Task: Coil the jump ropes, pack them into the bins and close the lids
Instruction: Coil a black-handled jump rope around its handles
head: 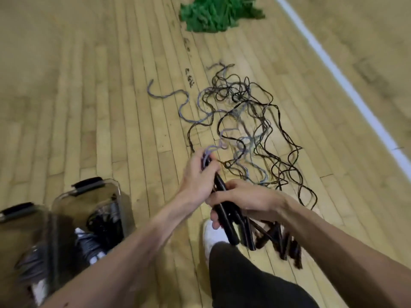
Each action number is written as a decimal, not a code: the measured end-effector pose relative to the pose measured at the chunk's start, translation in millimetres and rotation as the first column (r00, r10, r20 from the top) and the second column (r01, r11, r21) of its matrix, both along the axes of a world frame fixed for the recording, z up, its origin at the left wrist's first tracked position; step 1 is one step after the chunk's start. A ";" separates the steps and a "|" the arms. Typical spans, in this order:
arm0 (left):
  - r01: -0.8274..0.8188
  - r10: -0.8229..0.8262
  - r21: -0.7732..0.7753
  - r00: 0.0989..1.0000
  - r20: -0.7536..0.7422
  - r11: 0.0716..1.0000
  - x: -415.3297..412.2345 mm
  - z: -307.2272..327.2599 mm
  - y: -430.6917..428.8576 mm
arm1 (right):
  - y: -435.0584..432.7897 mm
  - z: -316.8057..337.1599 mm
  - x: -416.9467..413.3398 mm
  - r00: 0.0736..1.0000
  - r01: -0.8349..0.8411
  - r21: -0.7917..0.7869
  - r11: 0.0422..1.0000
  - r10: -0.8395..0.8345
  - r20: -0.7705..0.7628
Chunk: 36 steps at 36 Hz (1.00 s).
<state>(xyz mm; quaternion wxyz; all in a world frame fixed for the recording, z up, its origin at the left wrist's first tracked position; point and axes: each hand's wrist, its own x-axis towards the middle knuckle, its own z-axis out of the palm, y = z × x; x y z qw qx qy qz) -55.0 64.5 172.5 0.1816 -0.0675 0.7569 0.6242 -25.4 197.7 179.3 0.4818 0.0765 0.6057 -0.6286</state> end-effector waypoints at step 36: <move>-0.270 0.161 -0.254 0.911 -0.380 0.929 130.3 181.0 -246.5 | -216.8 179.1 87.1 0.951 -0.299 -0.355 0.886 0.309 -0.030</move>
